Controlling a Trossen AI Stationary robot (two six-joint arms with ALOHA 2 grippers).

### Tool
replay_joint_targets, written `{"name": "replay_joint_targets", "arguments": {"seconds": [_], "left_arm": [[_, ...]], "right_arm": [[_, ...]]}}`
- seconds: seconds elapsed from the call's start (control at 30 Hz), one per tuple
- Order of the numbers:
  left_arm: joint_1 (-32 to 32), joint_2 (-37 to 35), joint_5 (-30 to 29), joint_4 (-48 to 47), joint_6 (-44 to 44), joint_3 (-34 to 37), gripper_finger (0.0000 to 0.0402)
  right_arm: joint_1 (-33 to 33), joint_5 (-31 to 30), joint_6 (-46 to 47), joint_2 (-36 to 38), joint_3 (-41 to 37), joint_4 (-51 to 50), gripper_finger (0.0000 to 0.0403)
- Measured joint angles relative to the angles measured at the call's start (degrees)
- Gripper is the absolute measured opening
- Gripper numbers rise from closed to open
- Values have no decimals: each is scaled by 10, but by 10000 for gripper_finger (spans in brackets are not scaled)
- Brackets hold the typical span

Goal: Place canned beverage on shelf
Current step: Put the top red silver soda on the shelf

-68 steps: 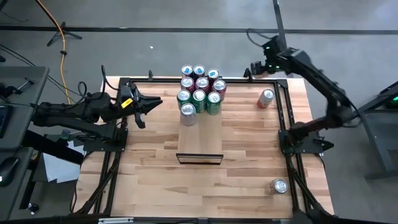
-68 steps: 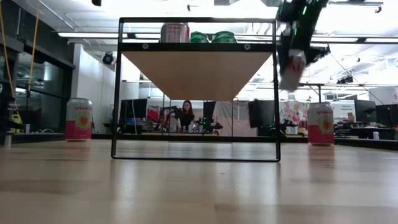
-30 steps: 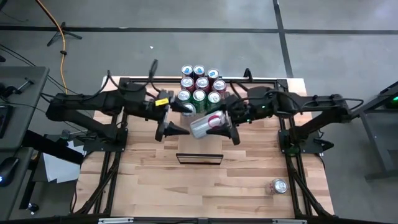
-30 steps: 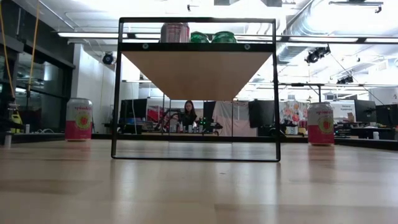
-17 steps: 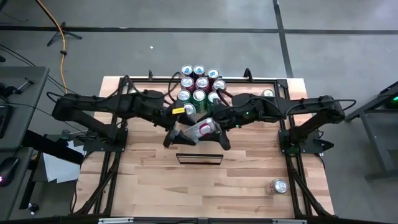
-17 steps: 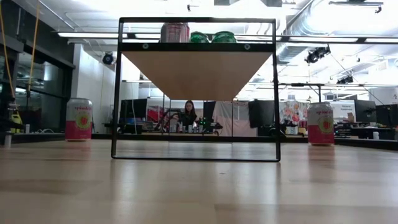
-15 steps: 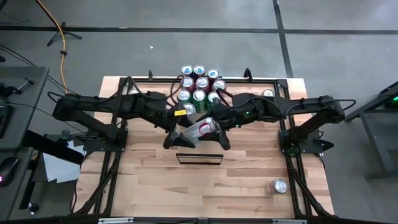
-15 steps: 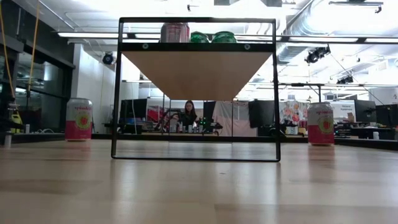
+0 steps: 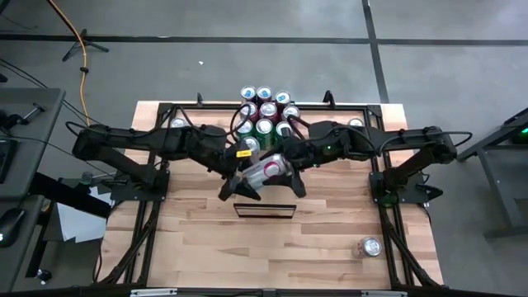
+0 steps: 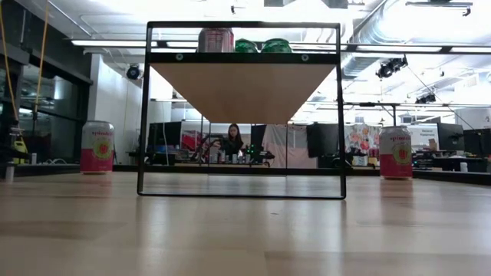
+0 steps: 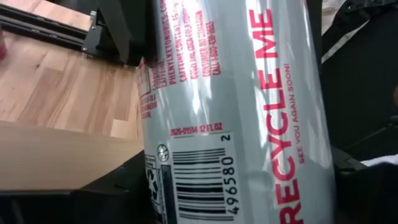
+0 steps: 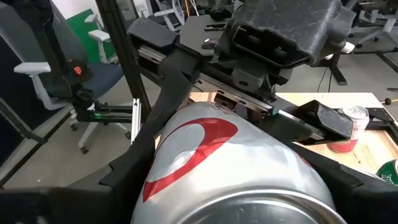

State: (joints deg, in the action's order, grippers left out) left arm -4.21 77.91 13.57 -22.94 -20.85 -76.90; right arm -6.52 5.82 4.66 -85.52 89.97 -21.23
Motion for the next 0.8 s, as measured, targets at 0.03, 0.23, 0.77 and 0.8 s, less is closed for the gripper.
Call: {"name": "replay_joint_targets", "arguments": {"seconds": [0.03, 0.23, 0.77, 0.8], "left_arm": [[0, 0, -3, 0, 0, 0, 236], [0, 0, -15, -4, 14, 0, 236], [1, -77, -127, -116, 45, 2, 236], [-4, -84, -139, -109, 45, 5, 236]], "right_arm": [[0, 2, 0, 0, 0, 0, 289], [0, 0, -6, 0, 0, -1, 322], [23, -26, 45, 81, 1, -102, 385], [21, -29, 49, 86, 1, -112, 385]]}}
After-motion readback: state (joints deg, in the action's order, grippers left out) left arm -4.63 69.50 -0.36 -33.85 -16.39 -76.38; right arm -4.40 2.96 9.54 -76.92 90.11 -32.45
